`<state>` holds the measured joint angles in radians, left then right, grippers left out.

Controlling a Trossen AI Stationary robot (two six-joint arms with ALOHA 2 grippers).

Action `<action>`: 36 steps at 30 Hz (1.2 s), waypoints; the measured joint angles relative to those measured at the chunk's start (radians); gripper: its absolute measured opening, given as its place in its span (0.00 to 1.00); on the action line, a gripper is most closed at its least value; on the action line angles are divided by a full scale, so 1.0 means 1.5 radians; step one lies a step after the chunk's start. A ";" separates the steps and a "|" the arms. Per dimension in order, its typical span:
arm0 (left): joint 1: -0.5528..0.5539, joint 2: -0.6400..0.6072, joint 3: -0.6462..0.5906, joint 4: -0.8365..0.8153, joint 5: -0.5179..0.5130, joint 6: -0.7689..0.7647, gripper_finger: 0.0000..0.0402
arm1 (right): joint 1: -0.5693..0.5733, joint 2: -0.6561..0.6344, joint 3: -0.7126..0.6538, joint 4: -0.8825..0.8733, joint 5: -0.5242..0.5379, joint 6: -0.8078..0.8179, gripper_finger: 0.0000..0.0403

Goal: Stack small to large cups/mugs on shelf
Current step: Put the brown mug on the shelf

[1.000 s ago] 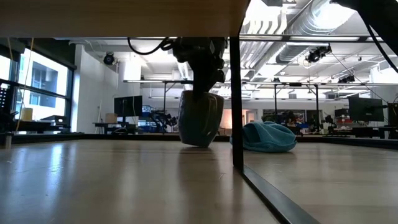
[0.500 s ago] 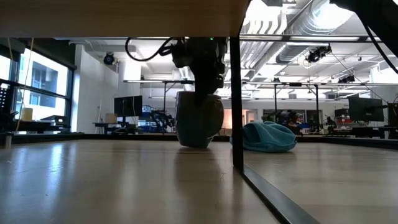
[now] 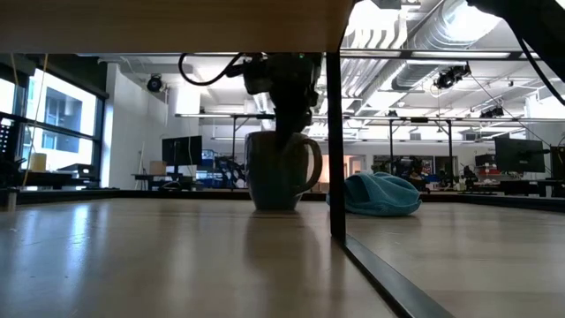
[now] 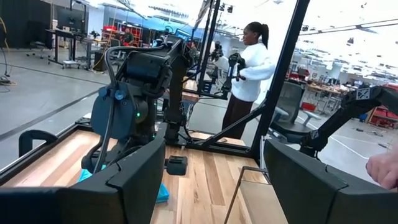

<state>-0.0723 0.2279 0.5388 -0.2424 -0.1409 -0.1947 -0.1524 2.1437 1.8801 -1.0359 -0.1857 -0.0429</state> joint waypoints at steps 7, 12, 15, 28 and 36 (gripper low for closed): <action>0.000 0.000 0.000 0.001 -0.004 0.000 0.65 | 0.000 -0.001 0.001 0.010 -0.021 -0.035 0.24; 0.000 0.000 0.000 0.001 -0.005 0.000 0.65 | -0.001 -0.002 0.001 0.003 -0.044 -0.103 0.24; 0.000 0.000 0.000 0.001 -0.006 -0.001 0.65 | -0.001 -0.002 0.001 -0.004 -0.055 -0.150 0.24; 0.000 0.000 0.000 0.001 -0.006 -0.008 0.65 | -0.010 -0.003 0.002 -0.007 -0.056 -0.163 0.24; 0.000 0.000 0.000 0.004 -0.006 -0.008 0.65 | -0.020 -0.003 0.002 0.042 -0.028 -0.026 0.09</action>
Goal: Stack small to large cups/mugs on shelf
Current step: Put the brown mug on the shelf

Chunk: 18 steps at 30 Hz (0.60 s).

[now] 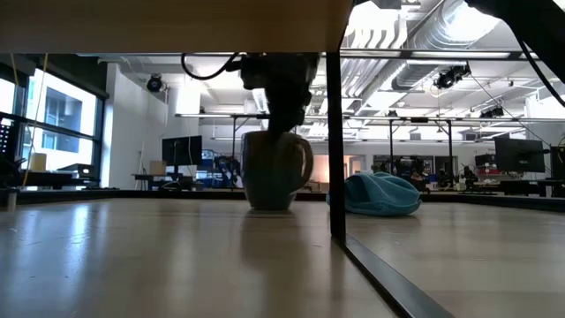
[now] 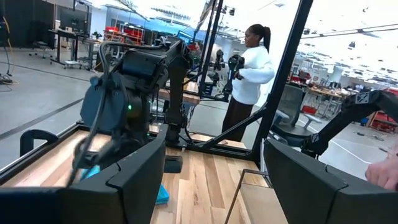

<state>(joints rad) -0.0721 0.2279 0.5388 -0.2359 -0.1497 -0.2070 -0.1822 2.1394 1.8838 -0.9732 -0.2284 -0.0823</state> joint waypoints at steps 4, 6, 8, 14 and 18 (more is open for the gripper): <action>0.000 0.000 0.000 0.000 0.000 0.000 0.65 | -0.011 -0.003 0.002 0.032 0.016 0.103 0.02; 0.000 0.000 0.000 0.000 0.000 0.000 0.65 | -0.018 -0.004 0.003 0.044 0.024 0.150 0.02; 0.000 0.000 0.000 0.000 0.000 -0.001 0.65 | -0.023 -0.004 0.003 0.051 0.024 0.179 0.03; 0.000 0.000 0.000 0.000 0.000 -0.004 0.65 | -0.023 -0.002 0.002 0.053 0.024 0.188 0.05; 0.000 0.000 0.000 -0.001 0.000 -0.004 0.65 | -0.016 -0.001 0.001 0.054 0.025 0.177 0.07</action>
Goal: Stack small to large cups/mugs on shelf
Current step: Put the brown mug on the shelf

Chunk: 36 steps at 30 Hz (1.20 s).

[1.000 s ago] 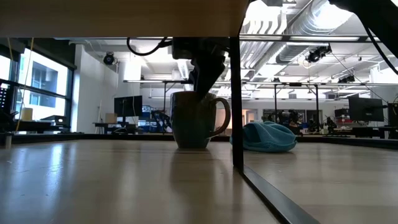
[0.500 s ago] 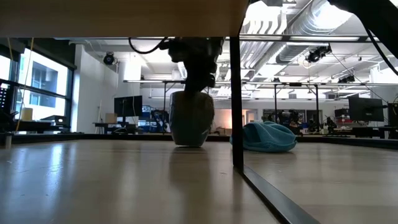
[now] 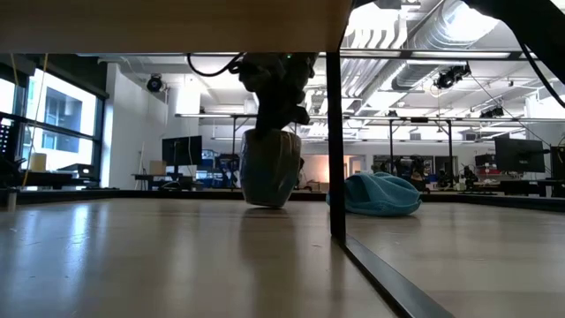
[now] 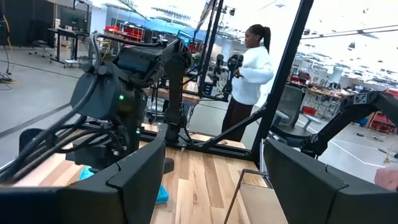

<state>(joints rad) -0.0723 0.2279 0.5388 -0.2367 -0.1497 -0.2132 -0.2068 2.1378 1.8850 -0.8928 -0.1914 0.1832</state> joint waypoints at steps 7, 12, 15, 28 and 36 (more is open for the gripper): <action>0.000 0.000 0.000 0.000 0.000 0.000 0.65 | -0.001 0.003 -0.002 0.005 -0.015 0.001 0.17; 0.000 0.000 0.000 0.000 0.000 -0.001 0.65 | -0.001 0.003 -0.002 0.034 -0.030 0.014 0.23; 0.000 0.000 0.000 0.000 0.000 -0.001 0.65 | -0.001 0.003 -0.002 0.059 -0.048 0.016 0.27; 0.000 0.000 0.000 0.000 0.000 -0.002 0.65 | -0.005 -0.005 -0.002 0.068 -0.151 -0.081 0.32; 0.000 0.000 0.000 0.000 0.000 -0.003 0.65 | -0.029 -0.011 -0.001 0.043 -0.135 -0.125 0.32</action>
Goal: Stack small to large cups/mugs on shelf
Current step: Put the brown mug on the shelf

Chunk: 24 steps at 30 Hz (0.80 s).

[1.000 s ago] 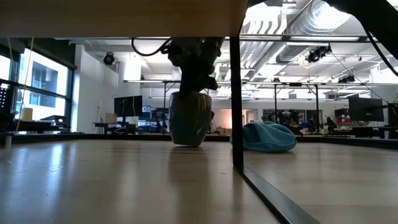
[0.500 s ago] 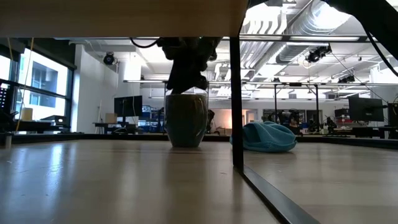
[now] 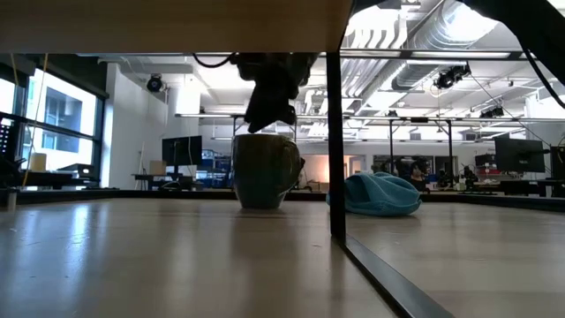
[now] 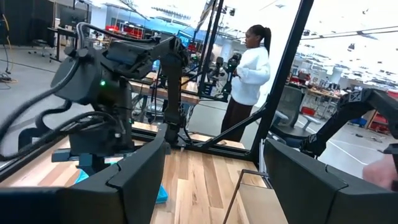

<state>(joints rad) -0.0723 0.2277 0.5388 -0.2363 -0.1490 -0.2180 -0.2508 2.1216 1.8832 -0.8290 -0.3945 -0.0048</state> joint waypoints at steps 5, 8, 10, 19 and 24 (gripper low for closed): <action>0.000 0.000 0.000 0.000 0.000 -0.008 0.65 | -0.010 0.000 0.000 -0.093 0.000 -0.140 0.32; 0.000 0.000 0.000 0.000 0.000 -0.010 0.65 | -0.015 0.000 0.001 -0.147 0.000 -0.217 0.32; 0.000 0.000 0.000 0.000 0.000 -0.010 0.65 | -0.017 -0.001 0.001 -0.172 0.000 -0.249 0.32; 0.000 0.000 0.000 0.000 0.000 -0.015 0.65 | -0.026 -0.001 0.001 -0.146 0.000 -0.256 0.32; 0.000 0.000 0.000 0.000 0.000 -0.015 0.65 | -0.026 -0.001 0.001 -0.138 0.000 -0.254 0.32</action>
<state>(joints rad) -0.0723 0.2276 0.5388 -0.2363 -0.1493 -0.2409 -0.2899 2.1208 1.8839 -1.0367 -0.3946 -0.3859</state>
